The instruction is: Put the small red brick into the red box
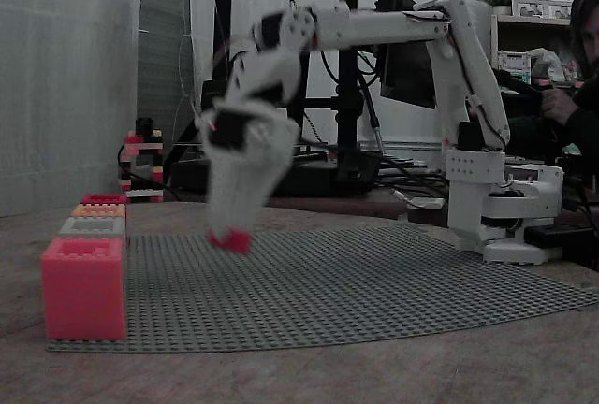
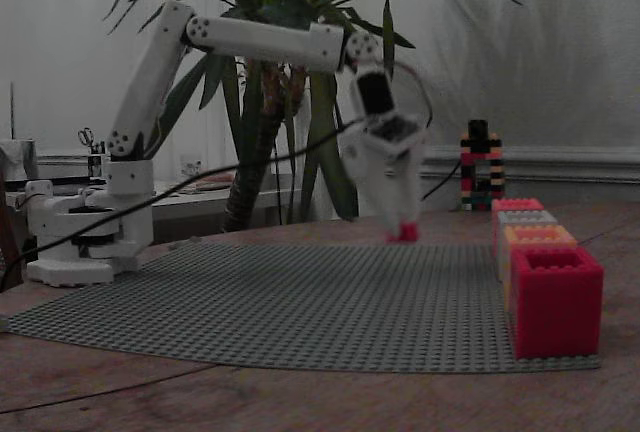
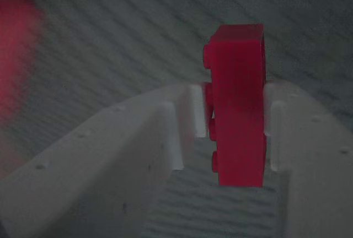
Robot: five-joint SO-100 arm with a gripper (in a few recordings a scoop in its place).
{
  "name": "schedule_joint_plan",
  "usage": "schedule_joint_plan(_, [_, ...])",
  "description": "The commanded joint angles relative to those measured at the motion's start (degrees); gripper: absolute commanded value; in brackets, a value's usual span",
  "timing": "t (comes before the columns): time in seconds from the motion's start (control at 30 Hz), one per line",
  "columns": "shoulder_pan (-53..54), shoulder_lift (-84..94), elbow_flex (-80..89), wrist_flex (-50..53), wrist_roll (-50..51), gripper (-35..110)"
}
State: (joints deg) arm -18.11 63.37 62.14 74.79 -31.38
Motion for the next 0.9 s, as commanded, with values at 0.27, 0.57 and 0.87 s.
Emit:
schedule_joint_plan(0.27, [25.2, -3.1, -35.5, 1.1, 30.6, 0])
schedule_joint_plan(0.57, [33.7, -22.3, -55.3, 2.4, 29.4, 0])
schedule_joint_plan(0.87, [33.7, -34.2, -69.2, 1.9, 27.0, 0])
